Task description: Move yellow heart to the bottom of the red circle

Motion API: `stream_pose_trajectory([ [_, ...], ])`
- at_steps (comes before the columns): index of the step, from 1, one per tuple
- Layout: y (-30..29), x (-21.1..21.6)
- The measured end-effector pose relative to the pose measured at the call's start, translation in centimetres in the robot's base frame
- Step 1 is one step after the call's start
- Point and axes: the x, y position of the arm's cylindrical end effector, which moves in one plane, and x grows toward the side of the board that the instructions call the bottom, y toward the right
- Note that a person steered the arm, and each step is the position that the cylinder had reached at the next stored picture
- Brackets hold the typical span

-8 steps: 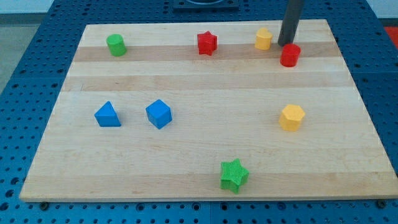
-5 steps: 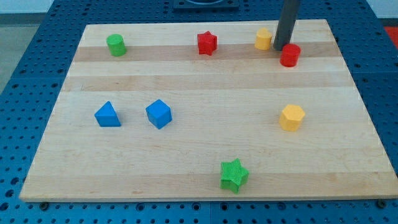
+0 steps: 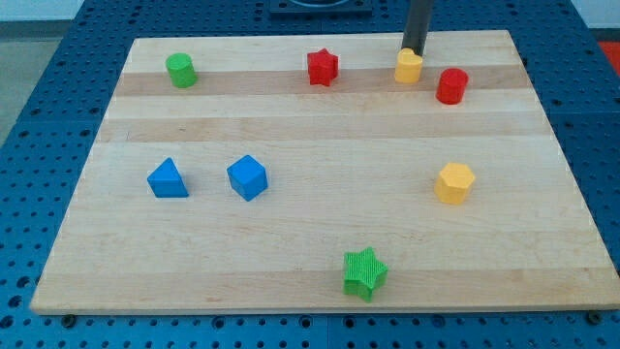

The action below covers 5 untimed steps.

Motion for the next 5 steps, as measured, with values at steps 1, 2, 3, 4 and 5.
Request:
stream_pose_trajectory([
  [1, 0.0, 3.9],
  [2, -0.2, 9.9],
  [3, -2.5, 15.0],
  [4, -5.7, 19.8],
  [5, -6.9, 22.8],
])
